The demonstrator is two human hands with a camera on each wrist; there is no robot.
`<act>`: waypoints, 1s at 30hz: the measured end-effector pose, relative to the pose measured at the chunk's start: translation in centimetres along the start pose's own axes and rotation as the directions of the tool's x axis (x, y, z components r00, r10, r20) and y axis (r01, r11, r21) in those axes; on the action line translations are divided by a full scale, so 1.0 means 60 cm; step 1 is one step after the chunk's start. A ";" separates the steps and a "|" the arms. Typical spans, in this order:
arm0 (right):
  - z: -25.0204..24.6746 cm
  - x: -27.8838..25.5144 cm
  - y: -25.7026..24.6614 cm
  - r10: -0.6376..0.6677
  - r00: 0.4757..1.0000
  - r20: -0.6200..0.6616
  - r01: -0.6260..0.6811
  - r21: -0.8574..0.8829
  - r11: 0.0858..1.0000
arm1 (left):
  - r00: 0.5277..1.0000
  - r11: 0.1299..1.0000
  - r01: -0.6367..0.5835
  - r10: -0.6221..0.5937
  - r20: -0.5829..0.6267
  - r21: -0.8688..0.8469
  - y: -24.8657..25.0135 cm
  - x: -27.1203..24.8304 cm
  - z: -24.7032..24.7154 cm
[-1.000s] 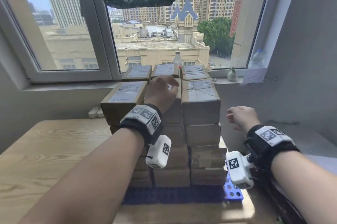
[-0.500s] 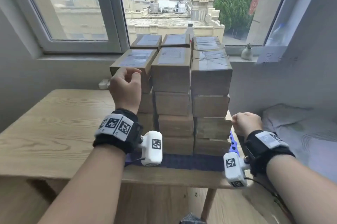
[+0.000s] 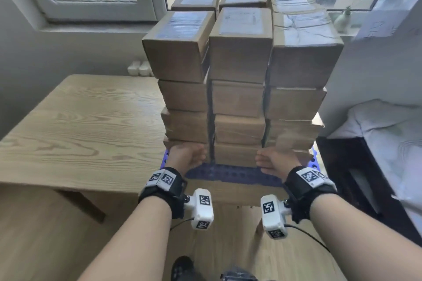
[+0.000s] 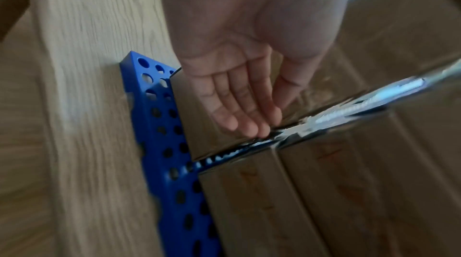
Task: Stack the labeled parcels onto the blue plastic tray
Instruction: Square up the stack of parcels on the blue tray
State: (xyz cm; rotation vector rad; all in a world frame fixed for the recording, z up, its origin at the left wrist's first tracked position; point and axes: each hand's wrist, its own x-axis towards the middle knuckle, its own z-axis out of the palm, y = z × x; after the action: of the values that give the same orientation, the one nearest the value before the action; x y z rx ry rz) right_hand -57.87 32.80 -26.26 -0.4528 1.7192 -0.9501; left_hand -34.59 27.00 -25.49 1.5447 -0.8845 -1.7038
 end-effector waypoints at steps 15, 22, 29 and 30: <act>0.108 0.036 0.021 -0.027 0.996 0.082 0.034 -0.081 0.996 | 0.984 0.926 0.015 -0.081 0.158 0.377 -0.034 0.087 -0.011; 0.110 0.029 0.015 -0.032 0.996 0.086 0.039 -0.075 0.996 | 0.978 0.910 0.025 -0.107 0.177 0.413 -0.025 0.090 0.000; 0.099 0.008 -0.004 -0.007 0.992 0.123 0.015 -0.062 0.998 | 0.953 0.928 0.004 -0.115 0.279 0.372 -0.006 0.070 0.006; 0.096 0.002 -0.010 -0.009 0.993 0.117 0.015 -0.051 0.999 | 0.949 0.935 -0.015 -0.099 0.301 0.355 0.000 0.066 0.011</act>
State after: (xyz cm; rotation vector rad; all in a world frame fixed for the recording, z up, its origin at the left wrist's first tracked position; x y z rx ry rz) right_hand -52.72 30.19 -26.49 -0.5425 1.6396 -0.8723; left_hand -35.54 23.72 -27.58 1.5446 -1.3955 -1.9367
